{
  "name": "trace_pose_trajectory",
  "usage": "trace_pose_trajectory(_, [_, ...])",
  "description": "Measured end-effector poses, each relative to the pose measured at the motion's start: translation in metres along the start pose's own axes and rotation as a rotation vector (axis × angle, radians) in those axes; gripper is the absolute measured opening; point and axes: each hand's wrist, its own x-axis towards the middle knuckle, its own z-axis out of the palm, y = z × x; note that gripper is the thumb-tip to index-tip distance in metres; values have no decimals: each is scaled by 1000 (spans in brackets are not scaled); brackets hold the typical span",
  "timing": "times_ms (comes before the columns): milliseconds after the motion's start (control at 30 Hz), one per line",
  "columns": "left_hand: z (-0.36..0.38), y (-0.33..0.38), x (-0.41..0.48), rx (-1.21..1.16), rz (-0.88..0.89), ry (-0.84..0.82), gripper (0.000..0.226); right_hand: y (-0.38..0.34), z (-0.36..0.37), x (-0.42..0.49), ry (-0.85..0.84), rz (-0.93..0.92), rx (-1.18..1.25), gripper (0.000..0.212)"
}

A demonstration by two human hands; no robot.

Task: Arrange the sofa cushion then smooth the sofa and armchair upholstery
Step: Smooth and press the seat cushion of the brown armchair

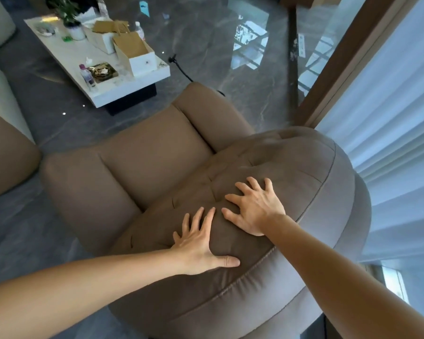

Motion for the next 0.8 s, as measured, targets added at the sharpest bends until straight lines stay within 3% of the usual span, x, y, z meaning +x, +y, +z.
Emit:
trace_pose_trajectory(433, [7,108,61,-162,-162,119,133,121,-5,50,-19,-237,-106,78])
trace_pose_trajectory(800, [17,175,137,-286,-272,210,140,210,-12,100,-19,-391,-140,83])
